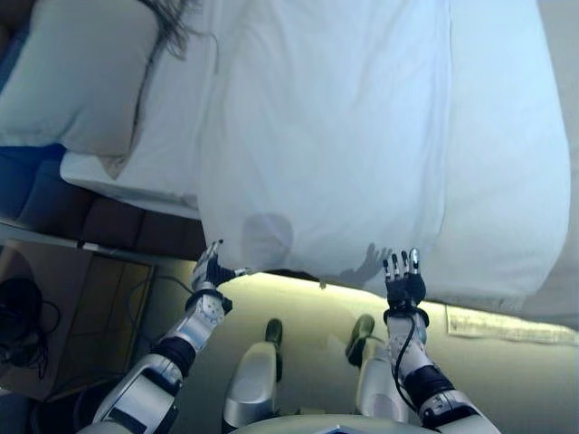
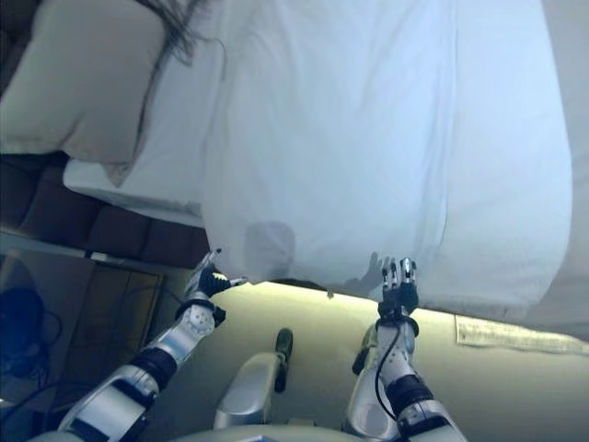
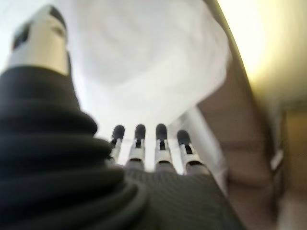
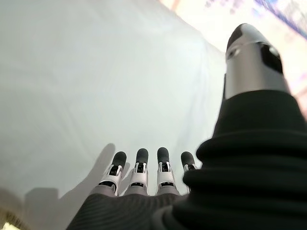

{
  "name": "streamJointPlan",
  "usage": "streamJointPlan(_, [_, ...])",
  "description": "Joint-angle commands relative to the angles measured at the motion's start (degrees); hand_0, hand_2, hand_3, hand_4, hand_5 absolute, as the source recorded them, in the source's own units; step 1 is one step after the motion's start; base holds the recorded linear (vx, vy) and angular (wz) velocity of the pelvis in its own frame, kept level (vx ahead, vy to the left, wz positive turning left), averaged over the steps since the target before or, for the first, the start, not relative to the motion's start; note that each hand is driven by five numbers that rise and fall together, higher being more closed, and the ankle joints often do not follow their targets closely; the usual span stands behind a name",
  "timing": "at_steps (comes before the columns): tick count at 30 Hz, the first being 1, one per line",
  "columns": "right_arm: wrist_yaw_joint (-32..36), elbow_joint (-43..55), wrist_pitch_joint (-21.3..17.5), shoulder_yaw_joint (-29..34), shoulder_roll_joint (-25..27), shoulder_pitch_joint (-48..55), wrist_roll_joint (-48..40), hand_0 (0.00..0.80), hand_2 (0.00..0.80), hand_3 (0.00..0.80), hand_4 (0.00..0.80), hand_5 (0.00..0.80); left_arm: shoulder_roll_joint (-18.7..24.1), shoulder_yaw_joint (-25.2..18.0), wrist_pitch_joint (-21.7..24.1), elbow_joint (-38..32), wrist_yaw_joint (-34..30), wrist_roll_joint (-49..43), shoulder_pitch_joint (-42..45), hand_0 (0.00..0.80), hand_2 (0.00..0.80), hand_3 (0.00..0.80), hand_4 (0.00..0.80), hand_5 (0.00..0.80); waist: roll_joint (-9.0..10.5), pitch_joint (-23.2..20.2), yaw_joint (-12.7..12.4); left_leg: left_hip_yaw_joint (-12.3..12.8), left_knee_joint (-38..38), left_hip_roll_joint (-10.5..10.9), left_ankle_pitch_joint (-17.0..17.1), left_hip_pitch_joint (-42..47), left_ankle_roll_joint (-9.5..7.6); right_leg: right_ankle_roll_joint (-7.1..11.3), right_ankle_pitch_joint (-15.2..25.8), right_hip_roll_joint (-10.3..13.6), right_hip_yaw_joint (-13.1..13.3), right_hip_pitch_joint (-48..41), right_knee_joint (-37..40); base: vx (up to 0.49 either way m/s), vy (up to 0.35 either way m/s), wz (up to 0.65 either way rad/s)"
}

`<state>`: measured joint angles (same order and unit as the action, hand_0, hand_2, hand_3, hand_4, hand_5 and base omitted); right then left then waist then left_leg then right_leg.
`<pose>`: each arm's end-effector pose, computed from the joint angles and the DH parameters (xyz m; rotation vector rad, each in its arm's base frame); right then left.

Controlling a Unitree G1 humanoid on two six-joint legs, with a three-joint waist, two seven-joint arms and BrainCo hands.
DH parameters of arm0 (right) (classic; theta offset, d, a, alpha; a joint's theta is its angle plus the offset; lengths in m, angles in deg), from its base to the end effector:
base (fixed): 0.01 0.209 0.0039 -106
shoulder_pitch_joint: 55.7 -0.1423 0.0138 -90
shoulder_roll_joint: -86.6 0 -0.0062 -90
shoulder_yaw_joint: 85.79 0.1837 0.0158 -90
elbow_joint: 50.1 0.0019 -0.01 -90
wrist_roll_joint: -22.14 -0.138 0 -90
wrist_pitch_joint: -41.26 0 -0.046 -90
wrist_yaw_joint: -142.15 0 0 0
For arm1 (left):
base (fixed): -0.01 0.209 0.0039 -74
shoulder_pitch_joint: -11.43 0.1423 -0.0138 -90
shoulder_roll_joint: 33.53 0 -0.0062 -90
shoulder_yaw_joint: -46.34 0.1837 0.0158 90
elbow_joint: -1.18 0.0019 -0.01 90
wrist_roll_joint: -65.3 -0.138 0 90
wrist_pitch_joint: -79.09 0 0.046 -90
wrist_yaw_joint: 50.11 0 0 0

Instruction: Make the bed neatly

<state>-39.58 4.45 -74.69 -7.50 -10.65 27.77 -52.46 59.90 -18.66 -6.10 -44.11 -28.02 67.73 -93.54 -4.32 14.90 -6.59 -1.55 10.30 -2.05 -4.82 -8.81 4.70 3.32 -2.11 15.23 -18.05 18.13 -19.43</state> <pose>0.1975 -0.1742 -0.0346 0.9590 0.1425 -0.4403 0.2154 0.1847 -0.0386 0.5708 0.3924 0.0834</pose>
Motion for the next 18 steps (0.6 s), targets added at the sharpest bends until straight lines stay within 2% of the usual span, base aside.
streamJointPlan(1, [0.0,6.07,2.49,2.78,-2.29,3.23,6.1,0.0,0.0,0.0,0.0,0.0,0.49,-5.03,5.71,-3.49,-10.85,13.15,2.88,0.0,0.0,0.0,0.0,0.0,2.05,-4.12,-1.89,2.4,-2.7,0.81,6.14,0.08,-2.03,7.17,7.48,0.92,0.83,-11.27,13.06,0.129,-0.017,0.05])
streamJointPlan(8, [0.75,6.14,4.96,3.26,-3.36,5.45,10.22,0.0,0.0,0.0,0.0,0.0,-1.47,-11.29,6.18,-7.14,-21.57,26.65,9.64,0.0,0.0,0.0,0.0,0.0,2.8,-8.33,-3.65,3.13,-6.7,-0.1,7.31,3.96,-1.76,6.74,8.22,-0.12,-0.27,-15.42,16.63,0.097,-0.012,0.15])
streamJointPlan(15, [1.55,5.84,8.84,3.12,-2.47,5.79,12.09,0.0,0.0,0.0,0.0,0.0,-1.02,-12.53,5.66,-10.32,-24.68,26.99,11.71,0.0,0.0,0.0,0.0,0.0,3.72,-10.77,-3.91,4.37,-8.07,-0.72,6.97,6.92,-1.96,6.29,8.08,-0.7,-0.32,-17.89,17.84,0.019,-0.01,0.09])
streamJointPlan(18, [8.87,1.54,10.18,4.71,1.22,7.6,13.87,0.0,0.0,0.0,0.0,0.0,0.12,-16.04,5.46,-10.51,-27.18,28.49,12.7,0.0,0.0,0.0,0.0,0.0,4.15,-11.23,-2.87,5.79,-9.1,-1.03,7.49,7.15,-1.63,6.05,8.78,-1.71,0.85,-17.33,18.95,-0.038,-0.008,-0.05])
